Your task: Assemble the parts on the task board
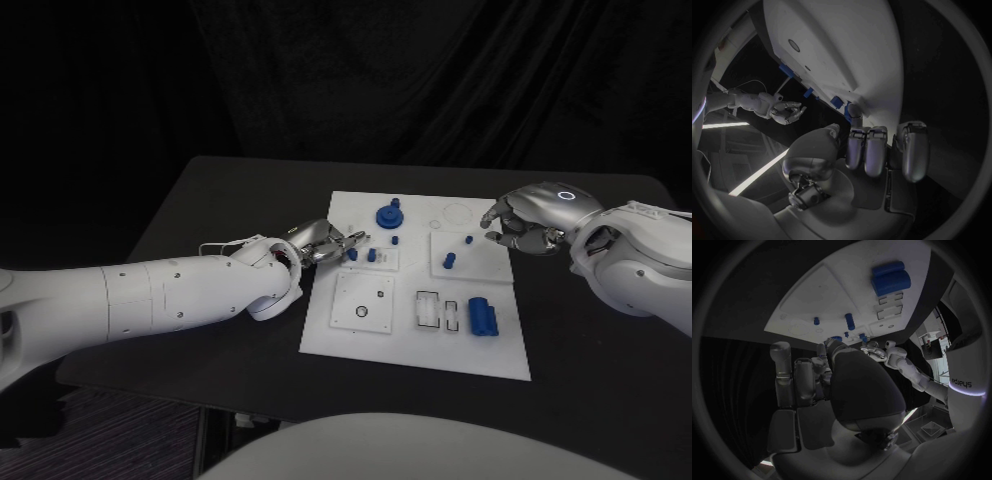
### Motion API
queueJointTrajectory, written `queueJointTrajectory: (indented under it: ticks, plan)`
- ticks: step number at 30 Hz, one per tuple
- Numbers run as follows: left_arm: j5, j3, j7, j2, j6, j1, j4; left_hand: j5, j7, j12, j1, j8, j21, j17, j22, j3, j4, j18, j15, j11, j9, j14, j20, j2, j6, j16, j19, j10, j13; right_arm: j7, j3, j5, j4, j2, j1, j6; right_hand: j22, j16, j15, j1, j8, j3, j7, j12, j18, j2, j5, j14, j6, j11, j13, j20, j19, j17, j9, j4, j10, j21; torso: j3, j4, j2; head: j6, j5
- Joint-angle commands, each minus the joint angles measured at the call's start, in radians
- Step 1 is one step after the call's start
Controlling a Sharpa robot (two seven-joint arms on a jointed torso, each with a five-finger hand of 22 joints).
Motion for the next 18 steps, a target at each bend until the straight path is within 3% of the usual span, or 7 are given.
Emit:
queueJointTrajectory:
  ticks: [1, 18]
  plan:
    - [0.005, 0.0, 0.019, 0.006, 0.018, -0.003, 0.0, 0.0, -0.001, -0.004, 0.002, 0.002, 0.002, 0.263, 0.222, -0.008, 0.0, 0.009, -0.005, -0.009, 0.027, 0.107, -0.006, 0.01, 0.003, 0.006, 0.039, 0.106, 0.263, -0.02, 0.001, -0.003, 0.002, 0.0, -0.002, 0.002, 0.075, 0.0, 0.0, 0.008, -0.002, 0.009, 0.001, -0.005, 0.015, 0.0, 0.003, 0.0, 0.004, 0.001, -0.001, 0.002, -0.005, 0.041, -0.001, 0.0, 0.003, -0.005, -0.0001, 0.0002, 0.0, 0.0, 0.001]
    - [0.005, 0.0, 0.003, 0.008, 0.016, -0.003, -0.001, 0.006, -0.002, -0.004, 0.009, 0.003, 0.011, 0.263, 0.226, -0.017, -0.001, 0.007, -0.006, -0.009, 0.027, 0.107, -0.007, 0.009, 0.001, 0.006, 0.044, 0.106, 0.263, -0.022, 0.001, 0.016, 0.0, 0.001, -0.003, 0.004, 0.075, 0.0, 0.0, 0.009, -0.002, 0.01, 0.002, -0.006, 0.016, 0.001, 0.004, 0.001, 0.003, 0.001, -0.003, 0.002, -0.006, 0.042, -0.002, 0.0, 0.002, -0.007, 0.0, -0.0003, 0.0, 0.0, -0.001]
